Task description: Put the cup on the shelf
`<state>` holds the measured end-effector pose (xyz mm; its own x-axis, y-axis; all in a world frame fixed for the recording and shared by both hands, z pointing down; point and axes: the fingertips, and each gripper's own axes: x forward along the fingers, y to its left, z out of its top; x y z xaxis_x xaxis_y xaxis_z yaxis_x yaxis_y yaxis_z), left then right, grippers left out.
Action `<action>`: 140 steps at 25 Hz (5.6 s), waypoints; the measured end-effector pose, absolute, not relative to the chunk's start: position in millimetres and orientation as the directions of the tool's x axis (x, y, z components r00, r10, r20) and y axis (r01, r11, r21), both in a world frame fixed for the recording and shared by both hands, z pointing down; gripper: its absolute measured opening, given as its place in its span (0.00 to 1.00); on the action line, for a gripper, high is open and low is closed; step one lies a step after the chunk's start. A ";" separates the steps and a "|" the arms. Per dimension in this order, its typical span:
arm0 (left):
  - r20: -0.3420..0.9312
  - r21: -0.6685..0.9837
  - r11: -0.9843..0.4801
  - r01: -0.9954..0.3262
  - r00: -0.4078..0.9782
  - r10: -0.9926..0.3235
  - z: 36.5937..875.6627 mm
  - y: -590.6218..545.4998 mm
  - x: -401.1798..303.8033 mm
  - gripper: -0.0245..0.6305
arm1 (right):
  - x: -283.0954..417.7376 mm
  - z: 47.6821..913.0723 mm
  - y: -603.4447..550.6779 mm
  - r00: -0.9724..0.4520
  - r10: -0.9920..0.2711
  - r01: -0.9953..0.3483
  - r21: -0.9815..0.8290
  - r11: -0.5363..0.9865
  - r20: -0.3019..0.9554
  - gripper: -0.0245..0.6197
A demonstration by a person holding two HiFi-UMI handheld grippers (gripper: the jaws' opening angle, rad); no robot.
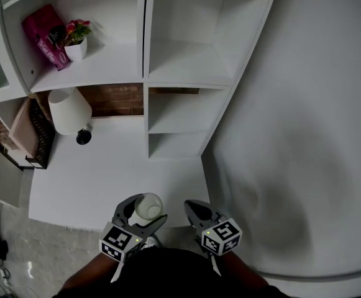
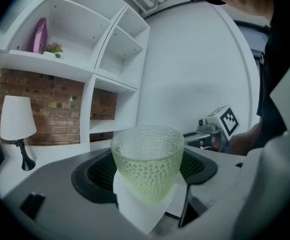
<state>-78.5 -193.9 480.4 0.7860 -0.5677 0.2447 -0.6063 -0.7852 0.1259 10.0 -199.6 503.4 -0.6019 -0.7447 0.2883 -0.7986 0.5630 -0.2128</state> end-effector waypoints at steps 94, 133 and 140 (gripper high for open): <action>0.340 -0.006 -0.617 -0.787 0.579 -0.741 449.9 -594.2 38.0 0.62 | 113.2 495.5 -329.9 -0.607 -0.758 -0.792 -0.254 0.555 0.237 0.05; 0.377 -0.054 -0.636 -0.770 0.574 -0.727 457.3 -561.5 37.6 0.65 | 107.1 492.3 -320.4 -0.629 -0.740 -0.776 -0.245 0.581 0.238 0.05; 0.327 -0.061 -0.680 -0.731 0.629 -0.705 437.9 -505.7 29.5 0.65 | 89.3 485.7 -317.7 -0.656 -0.720 -0.754 -0.220 0.619 0.225 0.05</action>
